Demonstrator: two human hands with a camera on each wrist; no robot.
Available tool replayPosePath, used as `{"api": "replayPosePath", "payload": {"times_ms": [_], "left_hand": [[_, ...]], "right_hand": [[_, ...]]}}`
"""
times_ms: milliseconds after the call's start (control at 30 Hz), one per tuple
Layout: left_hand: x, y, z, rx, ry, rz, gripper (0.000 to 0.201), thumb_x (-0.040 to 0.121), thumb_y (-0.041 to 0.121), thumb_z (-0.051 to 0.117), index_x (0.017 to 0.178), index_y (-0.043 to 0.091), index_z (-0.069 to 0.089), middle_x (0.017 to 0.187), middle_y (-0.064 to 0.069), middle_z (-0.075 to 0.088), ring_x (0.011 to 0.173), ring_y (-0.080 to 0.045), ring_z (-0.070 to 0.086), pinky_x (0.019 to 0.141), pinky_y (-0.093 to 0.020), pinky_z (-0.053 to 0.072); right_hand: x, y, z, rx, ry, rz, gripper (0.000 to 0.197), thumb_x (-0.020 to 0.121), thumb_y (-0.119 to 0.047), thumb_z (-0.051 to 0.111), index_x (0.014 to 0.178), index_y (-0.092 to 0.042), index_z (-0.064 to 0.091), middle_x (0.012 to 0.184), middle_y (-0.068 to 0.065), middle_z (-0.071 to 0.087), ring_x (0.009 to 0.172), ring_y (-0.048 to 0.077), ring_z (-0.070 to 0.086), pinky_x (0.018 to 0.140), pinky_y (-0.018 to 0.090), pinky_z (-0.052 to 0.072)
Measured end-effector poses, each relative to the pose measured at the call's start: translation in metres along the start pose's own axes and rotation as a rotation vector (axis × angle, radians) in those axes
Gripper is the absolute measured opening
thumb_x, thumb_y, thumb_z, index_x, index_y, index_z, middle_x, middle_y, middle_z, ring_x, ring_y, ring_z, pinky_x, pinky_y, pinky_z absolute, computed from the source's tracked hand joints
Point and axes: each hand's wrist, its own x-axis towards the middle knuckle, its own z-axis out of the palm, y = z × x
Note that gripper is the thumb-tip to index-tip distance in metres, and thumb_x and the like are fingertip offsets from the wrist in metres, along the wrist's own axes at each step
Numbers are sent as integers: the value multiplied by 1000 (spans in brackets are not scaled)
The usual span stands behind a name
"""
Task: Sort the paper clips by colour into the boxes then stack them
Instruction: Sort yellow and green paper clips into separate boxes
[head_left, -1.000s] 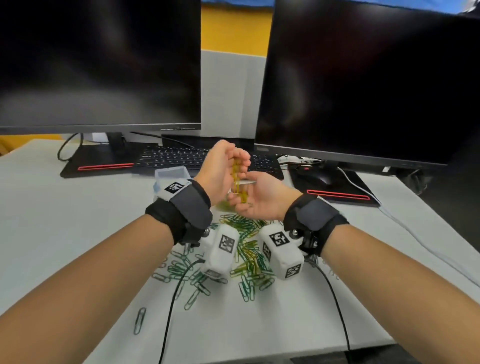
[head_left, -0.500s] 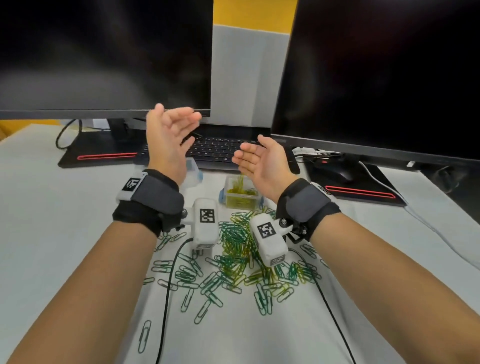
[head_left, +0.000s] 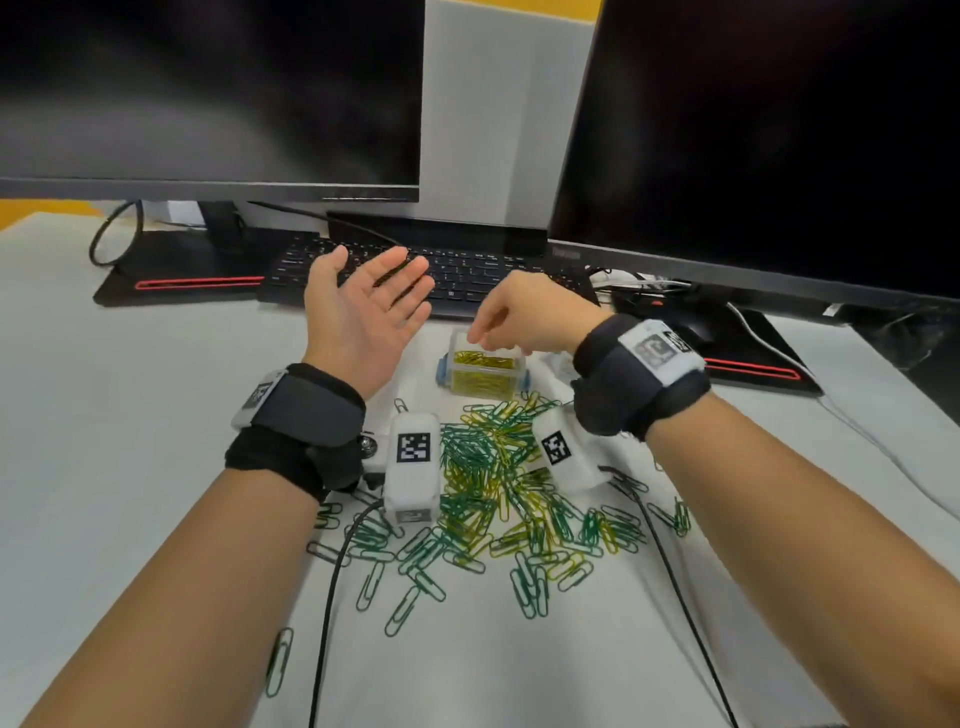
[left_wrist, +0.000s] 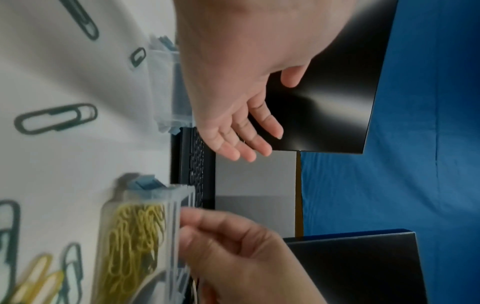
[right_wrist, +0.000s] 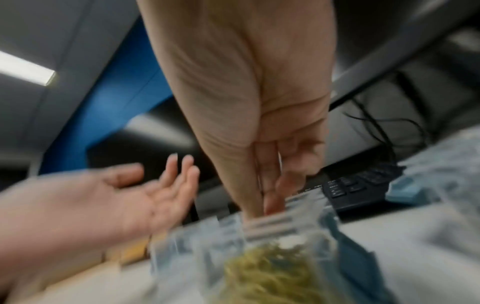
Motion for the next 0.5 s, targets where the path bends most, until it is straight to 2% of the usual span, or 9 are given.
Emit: {"api": "replayPosePath", "payload": {"times_ms": [33,100,200,267,400,500], "left_hand": [[0,1,-2,0,11,6,48,95,46,33,106,11,64,108,-10,71,107,-25,65,98,-38,46],[1,6,-7,-10,33,20,47,95,46,34,108,11,64,109,-9,71,107,-25,65,99,-38,46],[3,15,-17,-83,57,45,47,94,45,36,111,10,64,111,-9,71,107,-25,65,98,-39,47],[2,19,-23,-131,87,58,47,94,44,38,113,9,64,110,-10,71,107,-25,65,97,-38,47],[0,22,-29,-183,118,81,44,94,41,40,113,10,64,113,-9,70,107,-24,64,97,-39,47],[1,21,-28,-178,118,81,42,94,40,40,112,10,64,112,-9,70,106,-24,65,97,-37,48]], "right_hand": [[3,-3,0,-149,-38,-48,16,84,-14,70,98,-16,76,72,-16,60,62,-1,52,57,13,42],[9,-3,5,-315,-104,-87,19,83,-18,71,101,-21,75,70,-21,48,62,-1,47,68,19,40],[16,-3,8,-379,-127,-96,17,82,-25,72,98,-28,75,74,-17,52,68,7,54,75,31,52],[18,-3,11,-416,-131,-123,12,83,-24,68,92,-28,74,74,-16,54,73,12,57,76,33,54],[16,1,9,-388,-123,-183,10,86,-27,68,92,-21,75,72,-13,58,75,15,60,71,26,49],[12,9,-1,-229,-133,-145,10,85,-32,71,87,-23,73,71,-5,64,63,7,54,56,14,38]]}}
